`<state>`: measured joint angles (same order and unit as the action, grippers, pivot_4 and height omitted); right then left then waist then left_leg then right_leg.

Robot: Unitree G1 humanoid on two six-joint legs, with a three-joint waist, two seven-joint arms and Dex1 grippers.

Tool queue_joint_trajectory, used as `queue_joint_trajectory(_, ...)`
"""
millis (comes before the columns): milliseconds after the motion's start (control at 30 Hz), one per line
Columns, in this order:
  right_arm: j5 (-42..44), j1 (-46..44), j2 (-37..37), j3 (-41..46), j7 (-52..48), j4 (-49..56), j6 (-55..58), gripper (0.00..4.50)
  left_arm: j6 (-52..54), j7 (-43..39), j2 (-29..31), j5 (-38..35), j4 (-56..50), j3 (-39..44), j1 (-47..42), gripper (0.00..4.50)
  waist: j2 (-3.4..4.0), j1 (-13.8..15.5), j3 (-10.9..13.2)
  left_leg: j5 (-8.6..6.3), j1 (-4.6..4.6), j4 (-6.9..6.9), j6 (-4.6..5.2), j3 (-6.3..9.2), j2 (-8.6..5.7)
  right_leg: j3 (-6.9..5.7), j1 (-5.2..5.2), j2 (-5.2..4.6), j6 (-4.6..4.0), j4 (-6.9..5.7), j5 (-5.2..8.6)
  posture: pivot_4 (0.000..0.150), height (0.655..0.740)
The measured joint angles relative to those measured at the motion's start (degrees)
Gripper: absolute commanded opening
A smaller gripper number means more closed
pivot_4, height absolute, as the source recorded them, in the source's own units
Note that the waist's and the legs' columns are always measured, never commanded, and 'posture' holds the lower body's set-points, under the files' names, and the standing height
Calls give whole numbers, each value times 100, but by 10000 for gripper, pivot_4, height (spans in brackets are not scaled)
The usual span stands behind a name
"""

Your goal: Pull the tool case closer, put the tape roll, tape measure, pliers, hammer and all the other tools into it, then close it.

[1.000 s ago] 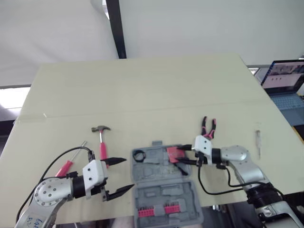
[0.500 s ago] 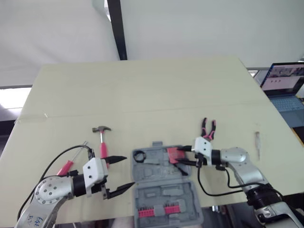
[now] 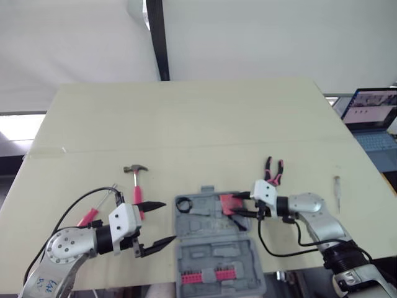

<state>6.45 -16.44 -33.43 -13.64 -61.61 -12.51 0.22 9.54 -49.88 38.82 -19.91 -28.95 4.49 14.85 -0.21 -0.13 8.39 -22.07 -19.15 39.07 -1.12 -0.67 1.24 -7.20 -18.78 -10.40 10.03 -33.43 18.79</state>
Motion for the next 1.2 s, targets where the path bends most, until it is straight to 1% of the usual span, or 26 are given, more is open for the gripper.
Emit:
queue_joint_trajectory(533, -57, -14, 31, -13, 93, 130, 203, 22439, -35, -20, 0, 5, -27, -9, 0, 45000, 2, 0, 1, -1, 0, 0, -2, 2, 4, -4, 3, 3, -1, 4, 0, 1500, 7400)
queue_joint_trajectory(667, -56, 29, 55, 23, 195, 251, 275, 22439, -62, -9, -17, 2, -25, -9, 3, 45000, 14, 7, 9, -2, -3, 0, -2, 2, 4, -4, 3, 3, -1, 7, 1, 1500, 7400)
queue_joint_trajectory(733, 19, 86, 39, 133, 281, 537, 554, 22439, -27, 40, -81, -50, -26, 4, 18, 45000, 31, 14, 19, -2, -5, 0, -2, 3, 4, -4, 3, 2, -1, 8, 1, 1500, 7400)
queue_joint_trajectory(833, 232, 253, -144, 326, 353, 1159, 1291, 22439, 86, 162, -199, -258, -49, 150, 65, 45000, 74, 37, 67, -2, -19, 3, -1, 3, 3, -4, -7, 2, -1, 9, 0, 1500, 7400)
queue_joint_trajectory(933, 532, 583, -680, 814, 367, 1963, 2001, 22439, 217, 264, -218, -440, -168, 381, 191, 45000, 106, 104, 97, -2, -56, 5, -1, -4, 2, -1, -52, 0, 0, 1, 0, 1500, 7400)
queue_joint_trajectory(1067, 967, 1304, -1387, 1625, 293, 2947, 2612, 22439, 304, 353, -239, -490, -202, 596, 552, 45000, 102, 153, 101, -1, -92, 9, -2, -6, 3, -5, -89, 2, 0, -2, 0, 1500, 7400)
queue_joint_trajectory(1167, 1283, 2164, -1758, 2194, 175, 3464, 2953, 30279, 296, 410, -315, -492, -210, 785, 941, 45000, 92, 165, 107, -3, -96, 11, 1, -7, 1, -5, -89, 1, 1, 1, 0, 1500, 7400)
queue_joint_trajectory(1200, 1402, 2480, -1828, 2453, 132, 3619, 3063, 34792, 292, 418, -364, -493, -215, 842, 1099, 45000, 87, 166, 110, -3, -97, 13, 1, -10, 1, -4, -89, 1, 1, 3, -1, 1500, 7400)
